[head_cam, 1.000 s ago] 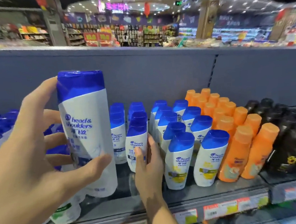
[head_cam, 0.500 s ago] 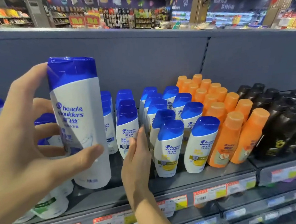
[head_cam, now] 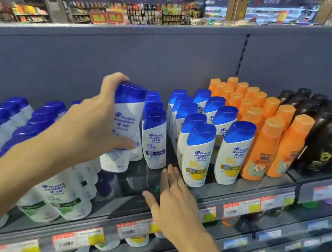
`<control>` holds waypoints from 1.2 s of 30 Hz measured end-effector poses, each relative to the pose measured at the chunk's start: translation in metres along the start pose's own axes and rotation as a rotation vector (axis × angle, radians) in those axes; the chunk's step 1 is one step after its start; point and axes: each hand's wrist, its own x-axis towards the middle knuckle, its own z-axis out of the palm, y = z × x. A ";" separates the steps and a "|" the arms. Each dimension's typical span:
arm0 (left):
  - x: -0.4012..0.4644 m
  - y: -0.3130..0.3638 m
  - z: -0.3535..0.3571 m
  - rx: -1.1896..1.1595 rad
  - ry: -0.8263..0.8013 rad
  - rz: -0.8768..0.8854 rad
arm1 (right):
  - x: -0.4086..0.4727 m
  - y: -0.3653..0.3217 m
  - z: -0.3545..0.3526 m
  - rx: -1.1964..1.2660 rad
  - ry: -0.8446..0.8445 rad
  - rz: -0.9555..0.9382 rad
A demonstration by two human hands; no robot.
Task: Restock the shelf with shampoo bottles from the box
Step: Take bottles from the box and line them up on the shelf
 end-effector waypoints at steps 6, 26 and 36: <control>0.004 0.016 0.051 -0.019 0.085 -0.069 | -0.001 -0.005 -0.003 -0.096 -0.060 -0.081; -0.007 -0.006 0.115 0.030 0.237 -0.122 | -0.001 -0.003 0.016 -0.032 0.129 -0.068; -0.011 -0.008 0.129 0.092 0.255 -0.098 | -0.003 -0.001 0.011 -0.001 0.090 -0.069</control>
